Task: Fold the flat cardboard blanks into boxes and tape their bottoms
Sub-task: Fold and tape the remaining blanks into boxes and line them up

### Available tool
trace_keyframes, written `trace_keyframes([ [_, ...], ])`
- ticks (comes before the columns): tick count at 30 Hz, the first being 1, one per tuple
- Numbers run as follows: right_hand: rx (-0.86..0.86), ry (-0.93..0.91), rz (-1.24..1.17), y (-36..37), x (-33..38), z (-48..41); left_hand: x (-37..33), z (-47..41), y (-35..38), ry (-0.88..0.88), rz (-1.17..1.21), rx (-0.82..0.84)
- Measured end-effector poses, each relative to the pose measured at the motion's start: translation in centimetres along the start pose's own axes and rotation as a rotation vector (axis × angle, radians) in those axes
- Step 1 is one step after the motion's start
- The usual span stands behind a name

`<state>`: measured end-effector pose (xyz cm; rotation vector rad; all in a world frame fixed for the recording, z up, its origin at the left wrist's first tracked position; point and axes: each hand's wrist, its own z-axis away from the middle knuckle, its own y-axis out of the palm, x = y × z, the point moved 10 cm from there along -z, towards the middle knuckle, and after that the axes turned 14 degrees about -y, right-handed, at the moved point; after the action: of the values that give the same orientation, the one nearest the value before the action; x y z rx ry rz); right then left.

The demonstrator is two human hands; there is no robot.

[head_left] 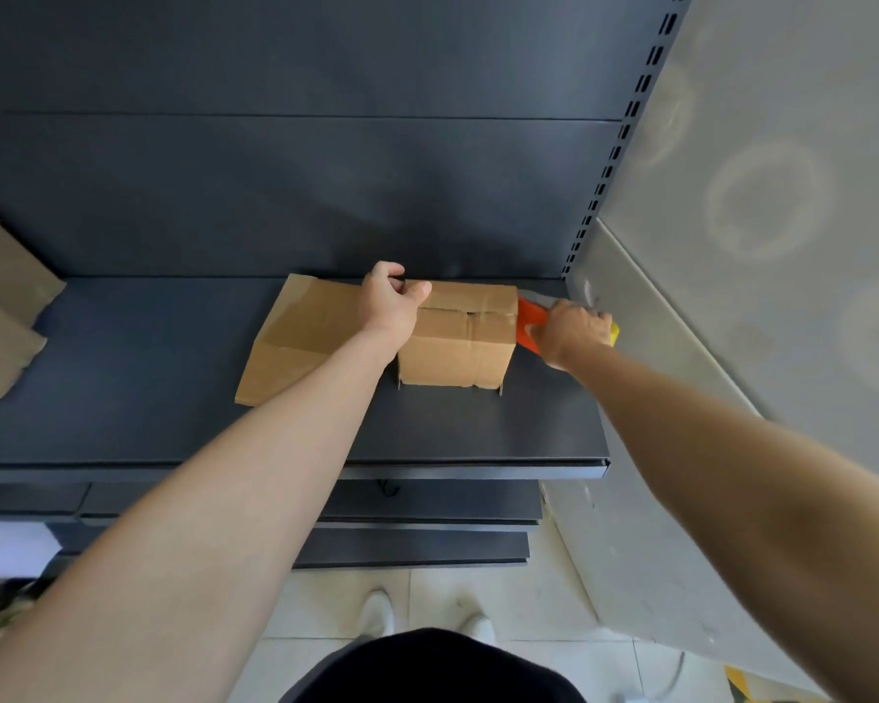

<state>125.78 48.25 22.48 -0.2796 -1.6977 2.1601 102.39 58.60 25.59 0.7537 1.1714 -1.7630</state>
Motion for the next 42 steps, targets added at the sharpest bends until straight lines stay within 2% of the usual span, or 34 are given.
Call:
trace_keyframes([
  [5, 0.046, 0.04, -0.3, 1.9, -0.4, -0.2, 0.3, -0.2, 0.0, -0.014, 0.022, 0.013],
  [10, -0.269, 0.167, -0.636, -3.1, -1.2, 0.6, 0.9, -0.2, -0.3, -0.025, 0.021, -0.026],
  [11, -0.279, 0.177, -0.726, -3.4, -0.7, 0.9, 1.0, -0.2, -0.3, -0.026, 0.016, -0.041],
  [15, -0.037, 0.168, -0.946, -1.1, 3.5, 1.8, 1.3, -0.2, -0.7, -0.057, -0.011, -0.093],
  [23, 0.009, 0.223, -1.143, -0.1, 4.2, 1.7, 2.5, -0.3, 0.3, -0.161, -0.031, 0.004],
  [32, 0.094, 0.187, -1.287, -0.4, 4.9, 3.4, 3.0, 0.4, 0.0, -0.249, 0.096, 0.112],
  [37, 0.178, 0.233, -1.374, 0.3, 5.2, 4.6, 4.2, 1.0, -1.0, -0.4, 0.204, 0.137],
  [42, -0.01, 0.301, -1.399, -0.9, 4.9, 4.7, 3.4, 1.6, -1.0, -0.398, 0.304, 0.171],
])
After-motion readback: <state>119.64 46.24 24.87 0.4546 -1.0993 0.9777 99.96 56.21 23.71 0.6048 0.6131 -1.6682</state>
